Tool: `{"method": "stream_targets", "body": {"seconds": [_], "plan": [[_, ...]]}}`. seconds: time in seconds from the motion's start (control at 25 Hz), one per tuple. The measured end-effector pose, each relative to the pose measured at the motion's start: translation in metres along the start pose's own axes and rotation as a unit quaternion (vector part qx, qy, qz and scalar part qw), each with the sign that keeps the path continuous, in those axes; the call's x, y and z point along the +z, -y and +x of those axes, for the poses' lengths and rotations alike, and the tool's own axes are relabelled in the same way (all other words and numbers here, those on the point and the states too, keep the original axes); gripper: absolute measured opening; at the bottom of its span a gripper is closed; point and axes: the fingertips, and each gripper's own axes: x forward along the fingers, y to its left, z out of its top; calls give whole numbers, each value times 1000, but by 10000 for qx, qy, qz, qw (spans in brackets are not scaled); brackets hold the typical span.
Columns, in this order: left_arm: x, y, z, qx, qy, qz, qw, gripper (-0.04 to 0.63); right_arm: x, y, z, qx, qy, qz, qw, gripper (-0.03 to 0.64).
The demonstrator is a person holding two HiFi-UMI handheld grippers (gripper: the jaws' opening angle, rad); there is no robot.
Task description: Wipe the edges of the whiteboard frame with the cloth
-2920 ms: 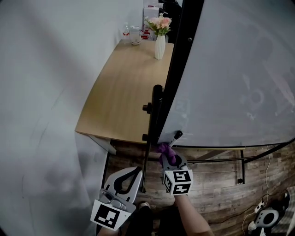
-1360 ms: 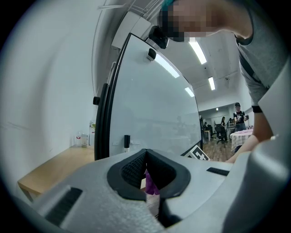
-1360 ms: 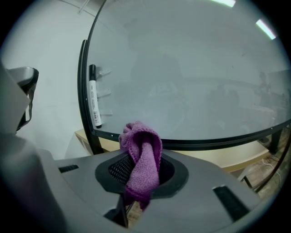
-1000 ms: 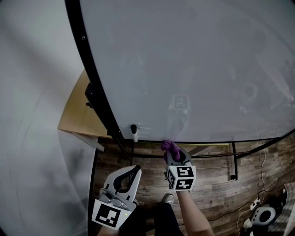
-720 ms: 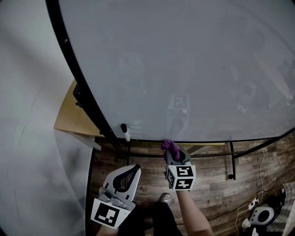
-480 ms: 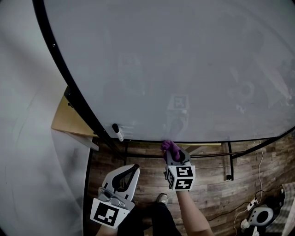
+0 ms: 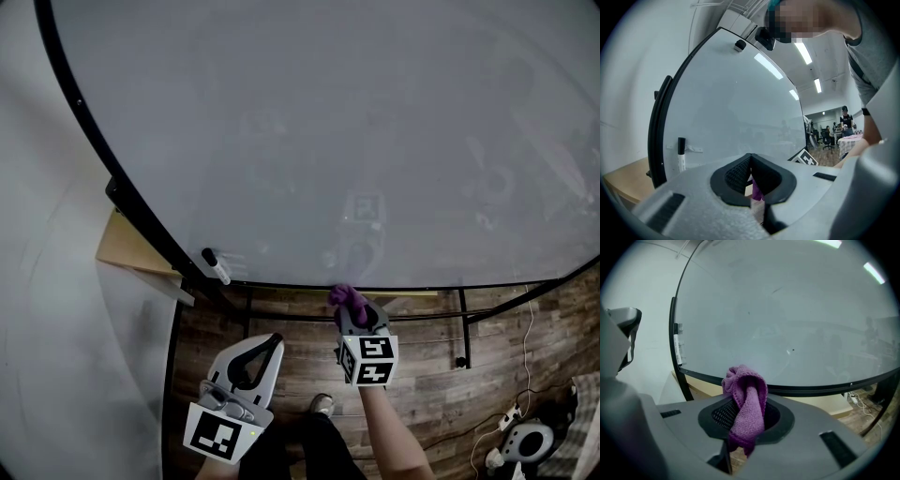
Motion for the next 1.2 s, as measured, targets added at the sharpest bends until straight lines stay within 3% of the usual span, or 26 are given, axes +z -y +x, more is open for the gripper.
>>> {"method": "stream_targets", "body": {"seconds": [0.64, 1.2], "plan": [[4, 33, 26, 78, 152, -66, 9998, 17, -6, 52, -16, -115, -13, -33, 9999, 78], [13, 38, 23, -17, 223, -87, 9997, 17, -6, 55, -17, -246, -39, 42, 9997, 78]]}}
